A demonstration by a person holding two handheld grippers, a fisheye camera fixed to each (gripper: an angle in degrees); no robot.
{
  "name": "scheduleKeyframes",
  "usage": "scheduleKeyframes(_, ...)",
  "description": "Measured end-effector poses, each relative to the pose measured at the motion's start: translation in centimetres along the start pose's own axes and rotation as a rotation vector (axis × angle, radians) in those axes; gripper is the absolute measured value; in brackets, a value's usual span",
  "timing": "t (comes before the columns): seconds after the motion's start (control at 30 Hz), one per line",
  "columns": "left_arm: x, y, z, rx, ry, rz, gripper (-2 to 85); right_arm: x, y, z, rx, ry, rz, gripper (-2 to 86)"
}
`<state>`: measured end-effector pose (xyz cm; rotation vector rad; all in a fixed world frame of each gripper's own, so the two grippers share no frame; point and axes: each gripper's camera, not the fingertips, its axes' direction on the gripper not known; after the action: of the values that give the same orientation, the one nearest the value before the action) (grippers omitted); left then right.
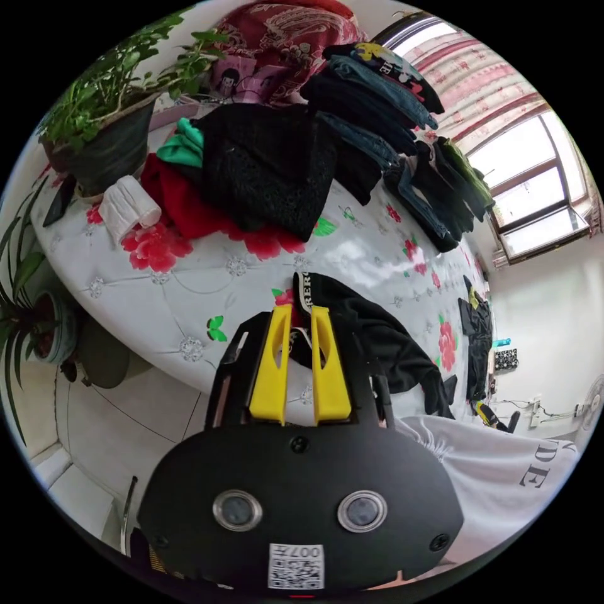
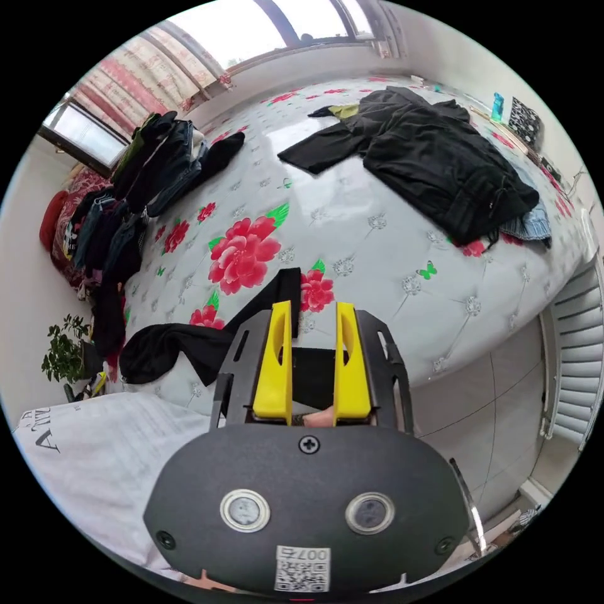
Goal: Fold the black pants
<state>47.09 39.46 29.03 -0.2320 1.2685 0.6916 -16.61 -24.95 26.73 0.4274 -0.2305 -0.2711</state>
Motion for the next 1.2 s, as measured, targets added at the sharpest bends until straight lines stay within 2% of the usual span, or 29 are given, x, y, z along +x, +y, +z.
scheduleKeyframes(0.13, 2.1, -0.7, -1.4, 0.051, -0.036, 0.094, 7.1, -2.6, -4.1, 5.1, -0.084, 0.048, -0.076, 8.5)
scheduleKeyframes(0.3, 6.4, -2.2, 1.8, -0.01, -0.054, 0.232, 10.5, -5.0, -6.5, 12.8, -0.303, 0.113, -0.123, 8.0)
scheduleKeyframes(0.33, 6.9, -2.4, 2.5, -0.018, -0.057, 0.242, 10.7, -6.1, -6.5, 13.5, -0.284, 0.199, -0.129, 7.2)
scheduleKeyframes(0.43, 8.9, -3.3, 6.7, -0.114, -0.085, 0.291, 10.8, -9.7, -6.8, 14.5, -0.321, 0.239, -0.277, 3.5)
scheduleKeyframes(0.5, 9.5, -3.6, 11.7, -0.298, -0.179, 0.303, 7.9, -11.5, -7.5, 14.2, -0.34, 0.23, -0.354, 2.0)
scheduleKeyframes(0.53, 9.5, -3.5, 12.9, -0.349, -0.223, 0.293, 6.6, -12.4, -8.2, 13.1, -0.312, 0.221, -0.387, 1.4)
scheduleKeyframes(0.57, 10.1, -3.3, 12.5, -0.258, -0.287, 0.335, 3.8, -13.1, -9.1, 10.8, -0.231, 0.205, -0.399, 0.9)
scheduleKeyframes(0.6, 10.5, -3.6, 12.5, -0.269, -0.25, 0.345, 1.8, -13.3, -9.7, 9.3, -0.175, 0.196, -0.396, 0.8)
scheduleKeyframes(0.67, 10.6, -4.0, 11.5, -0.261, -0.187, 0.325, 0.4, -13.6, -11.7, 1.5, 0.082, 0.135, -0.356, 0.5)
scheduleKeyframes(0.77, 10.5, -4.3, 6.8, -0.079, -0.032, 0.307, -0.2, -13.2, -13.7, -7.2, 0.34, 0.043, -0.333, 0.5)
scheduleKeyframes(0.87, 10.0, -5.2, 3.8, 0.01, 0.012, 0.272, 0.4, -13.8, -16.8, -10.9, 0.458, 0.061, -0.334, 1.0)
scheduleKeyframes(1.0, 9.7, -8.3, 3.5, 0.074, 0.14, 0.224, 3.7, -14.8, -22.6, -9.3, 0.457, 0.053, -0.293, 2.7)
scheduleKeyframes(1.03, 9.8, -8.8, 3.9, 0.074, 0.14, 0.214, 4.3, -14.8, -24.8, -7.3, 0.421, 0.047, -0.227, 3.3)
scheduleKeyframes(1.2, 9.8, -11.2, 7.4, 0.015, -0.028, 0.151, 7.5, -16.5, -27.4, 3.8, 0.118, 0.029, -0.223, 5.5)
